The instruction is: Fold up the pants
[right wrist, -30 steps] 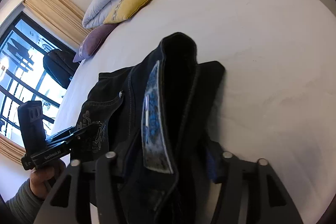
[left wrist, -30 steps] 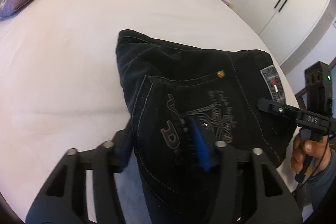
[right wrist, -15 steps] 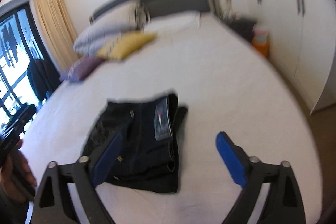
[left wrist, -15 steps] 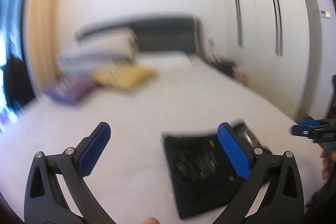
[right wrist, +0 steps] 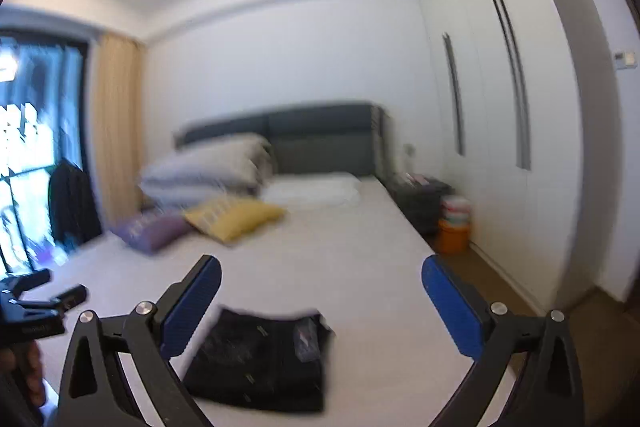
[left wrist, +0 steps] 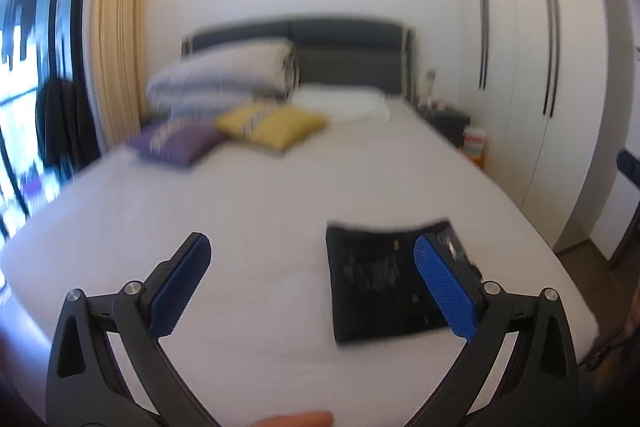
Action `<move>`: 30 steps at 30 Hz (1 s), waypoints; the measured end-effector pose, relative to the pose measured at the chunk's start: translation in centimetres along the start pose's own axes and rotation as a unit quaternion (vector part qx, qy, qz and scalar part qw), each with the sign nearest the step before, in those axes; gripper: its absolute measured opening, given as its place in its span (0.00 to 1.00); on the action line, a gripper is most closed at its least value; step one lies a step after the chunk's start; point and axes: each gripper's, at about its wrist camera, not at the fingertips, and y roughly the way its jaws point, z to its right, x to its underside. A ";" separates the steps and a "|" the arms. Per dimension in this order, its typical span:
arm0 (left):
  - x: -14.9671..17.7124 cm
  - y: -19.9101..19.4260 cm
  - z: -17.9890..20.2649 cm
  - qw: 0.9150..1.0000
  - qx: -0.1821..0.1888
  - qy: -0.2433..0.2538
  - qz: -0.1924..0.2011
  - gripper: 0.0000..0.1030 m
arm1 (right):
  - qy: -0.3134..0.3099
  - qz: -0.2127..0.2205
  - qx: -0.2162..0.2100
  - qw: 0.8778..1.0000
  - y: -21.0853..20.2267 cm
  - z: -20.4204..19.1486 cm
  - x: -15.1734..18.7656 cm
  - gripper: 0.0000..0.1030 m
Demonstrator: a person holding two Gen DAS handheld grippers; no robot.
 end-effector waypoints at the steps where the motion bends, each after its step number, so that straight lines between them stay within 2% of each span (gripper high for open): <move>1: 0.2 0.1 -0.1 1.000 -0.004 -0.005 -0.018 1.00 | -0.002 -0.021 0.009 1.000 0.2 -0.2 0.2 1.00; 4: 1.6 0.7 -0.6 0.998 -0.011 -0.014 -0.060 1.00 | 0.006 -0.101 -0.013 0.995 1.6 -1.0 1.3 1.00; 7: 3.0 2.0 -0.4 0.996 -0.013 -0.021 -0.090 1.00 | -0.005 -0.162 0.006 0.987 2.5 -2.1 2.8 1.00; 10: 3.9 3.3 0.3 0.994 -0.013 -0.019 -0.104 1.00 | 0.009 -0.191 0.013 0.982 2.9 -2.6 3.7 1.00; 16: 4.8 5.2 1.1 0.993 -0.009 -0.013 -0.115 1.00 | 0.008 -0.221 0.022 0.975 3.9 -3.3 4.7 1.00; 30: 6.1 7.5 1.2 0.989 -0.011 -0.009 -0.149 1.00 | -0.013 -0.248 0.015 0.968 4.2 -5.2 6.3 1.00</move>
